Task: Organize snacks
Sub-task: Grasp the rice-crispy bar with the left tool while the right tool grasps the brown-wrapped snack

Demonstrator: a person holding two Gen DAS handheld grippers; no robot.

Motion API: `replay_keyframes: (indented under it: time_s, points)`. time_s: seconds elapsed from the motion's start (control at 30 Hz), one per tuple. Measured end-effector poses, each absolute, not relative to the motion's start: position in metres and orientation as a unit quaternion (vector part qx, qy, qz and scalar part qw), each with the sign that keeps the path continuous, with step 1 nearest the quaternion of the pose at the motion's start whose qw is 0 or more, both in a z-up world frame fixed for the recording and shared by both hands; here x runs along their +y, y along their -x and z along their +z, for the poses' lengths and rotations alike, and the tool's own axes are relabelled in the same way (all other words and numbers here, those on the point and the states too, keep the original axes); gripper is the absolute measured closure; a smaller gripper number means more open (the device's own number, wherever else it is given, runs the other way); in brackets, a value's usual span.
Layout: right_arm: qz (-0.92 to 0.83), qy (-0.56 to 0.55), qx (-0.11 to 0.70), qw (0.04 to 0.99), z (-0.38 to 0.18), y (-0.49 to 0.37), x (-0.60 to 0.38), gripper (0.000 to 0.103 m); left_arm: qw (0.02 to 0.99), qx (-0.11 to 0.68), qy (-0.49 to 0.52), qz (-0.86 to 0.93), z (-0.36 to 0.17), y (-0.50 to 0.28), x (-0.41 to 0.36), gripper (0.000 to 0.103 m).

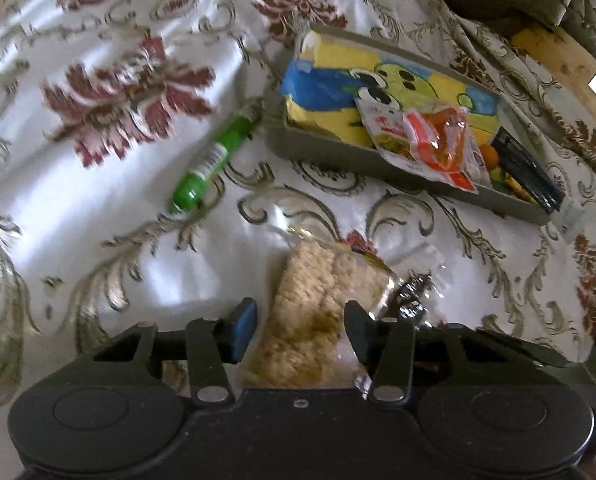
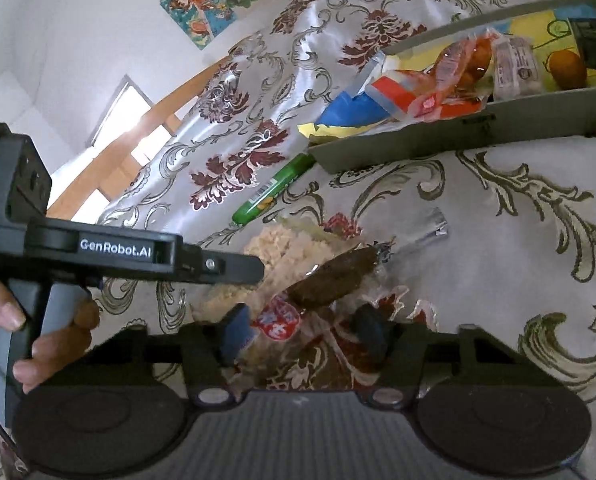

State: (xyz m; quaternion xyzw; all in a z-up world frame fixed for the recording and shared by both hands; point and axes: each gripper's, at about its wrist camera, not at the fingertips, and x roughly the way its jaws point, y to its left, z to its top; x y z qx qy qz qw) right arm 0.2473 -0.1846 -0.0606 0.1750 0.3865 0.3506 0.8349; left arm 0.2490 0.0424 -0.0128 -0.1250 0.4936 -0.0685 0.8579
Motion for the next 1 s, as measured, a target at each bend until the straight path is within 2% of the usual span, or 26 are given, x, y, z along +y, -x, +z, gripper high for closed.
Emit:
replay_keyframes:
  time_s: [0.03, 0.13, 0.27, 0.3, 0.33, 0.37, 0.57, 0.6, 0.63, 0.73, 0.8, 0.87, 0.93, 1.0]
  points:
    - [0.350, -0.173, 0.387, 0.836, -0.061, -0.247, -0.184, 0.047, 0.857, 0.494, 0.131, -0.067, -0.014, -0.249, 0.043, 0.054]
    - [0.350, -0.161, 0.387, 0.838, -0.058, -0.245, -0.179, 0.051, 0.850, 0.495, 0.167, -0.067, -0.021, -0.248, 0.050, 0.044]
    - [0.344, -0.139, 0.384, 0.846, -0.051, -0.240, -0.174, 0.058, 0.852, 0.490, 0.170, -0.067, -0.024, -0.245, 0.048, 0.043]
    - [0.342, -0.133, 0.383, 0.847, -0.049, -0.239, -0.173, 0.061, 0.853, 0.490, 0.166, -0.068, -0.023, -0.244, 0.046, 0.042]
    - [0.339, -0.125, 0.381, 0.851, -0.046, -0.237, -0.173, 0.077, 0.853, 0.491, 0.164, -0.069, -0.023, -0.244, 0.046, 0.042]
    - [0.333, -0.117, 0.379, 0.856, -0.044, -0.236, -0.173, 0.080, 0.853, 0.491, 0.165, -0.069, -0.023, -0.244, 0.046, 0.042]
    - [0.302, -0.099, 0.373, 0.872, -0.036, -0.237, -0.182, 0.086, 0.852, 0.492, 0.169, -0.065, -0.023, -0.243, 0.046, 0.042]
    - [0.297, -0.100, 0.375, 0.873, -0.037, -0.239, -0.184, 0.093, 0.852, 0.493, 0.166, -0.064, -0.022, -0.243, 0.045, 0.042]
    - [0.289, -0.096, 0.379, 0.874, -0.037, -0.241, -0.185, 0.094, 0.852, 0.494, 0.163, -0.063, -0.022, -0.243, 0.044, 0.042]
    - [0.280, -0.097, 0.385, 0.874, -0.039, -0.244, -0.191, 0.094, 0.856, 0.494, 0.139, -0.067, -0.021, -0.242, 0.038, 0.041]
    - [0.280, -0.093, 0.388, 0.873, -0.040, -0.245, -0.191, 0.094, 0.857, 0.492, 0.129, -0.080, -0.022, -0.242, 0.034, 0.024]
    - [0.280, -0.087, 0.387, 0.874, -0.041, -0.245, -0.189, 0.094, 0.858, 0.492, 0.117, -0.089, -0.023, -0.242, 0.027, 0.014]
    - [0.279, -0.087, 0.388, 0.874, -0.042, -0.246, -0.188, 0.094, 0.860, 0.496, 0.083, -0.090, -0.024, -0.241, 0.015, 0.011]
    - [0.278, -0.089, 0.388, 0.874, -0.042, -0.247, -0.189, 0.094, 0.861, 0.499, 0.040, -0.088, -0.025, -0.241, 0.003, 0.011]
